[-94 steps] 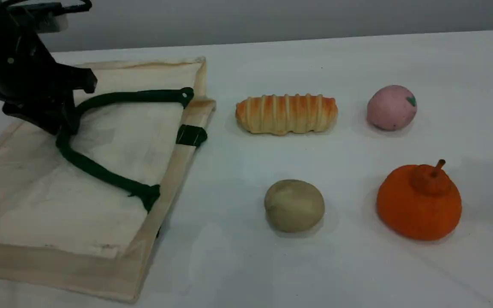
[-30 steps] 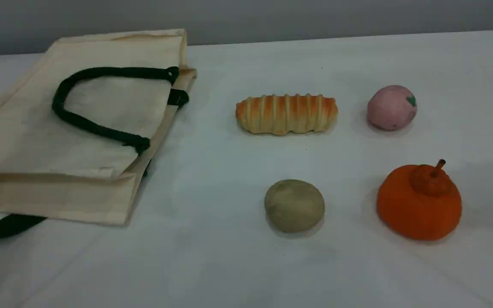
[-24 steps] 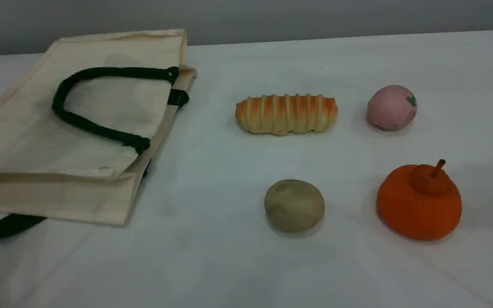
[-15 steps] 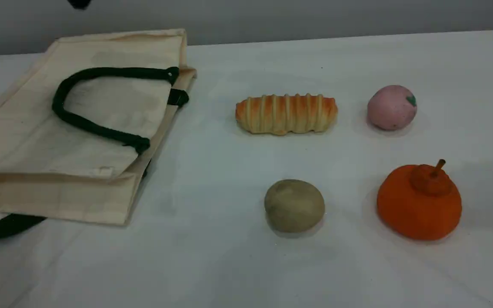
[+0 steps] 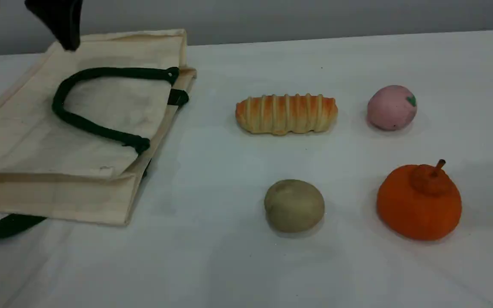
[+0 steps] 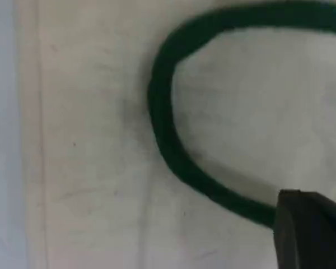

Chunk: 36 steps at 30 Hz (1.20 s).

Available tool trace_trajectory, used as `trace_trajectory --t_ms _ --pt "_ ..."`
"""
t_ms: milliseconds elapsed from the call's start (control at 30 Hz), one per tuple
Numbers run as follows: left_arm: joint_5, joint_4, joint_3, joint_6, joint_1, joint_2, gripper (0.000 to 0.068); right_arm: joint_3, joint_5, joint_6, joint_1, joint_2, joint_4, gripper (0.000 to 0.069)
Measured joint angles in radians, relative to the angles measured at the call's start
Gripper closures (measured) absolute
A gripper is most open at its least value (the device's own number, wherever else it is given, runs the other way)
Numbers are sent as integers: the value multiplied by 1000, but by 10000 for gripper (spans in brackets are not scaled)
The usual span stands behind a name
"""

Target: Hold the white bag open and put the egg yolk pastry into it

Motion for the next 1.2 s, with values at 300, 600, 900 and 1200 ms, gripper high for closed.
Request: trace_trajectory --t_ms 300,600,900,1200 --pt "2 126 133 -38 0 -4 666 0 0 0 0 0 0 311" --pt "1 263 133 -25 3 -5 661 0 0 0 0 0 8 311" --pt "3 286 133 -29 3 2 638 0 4 0 1 0 9 311" --pt "-43 286 133 -23 3 29 377 0 10 0 1 0 10 311"
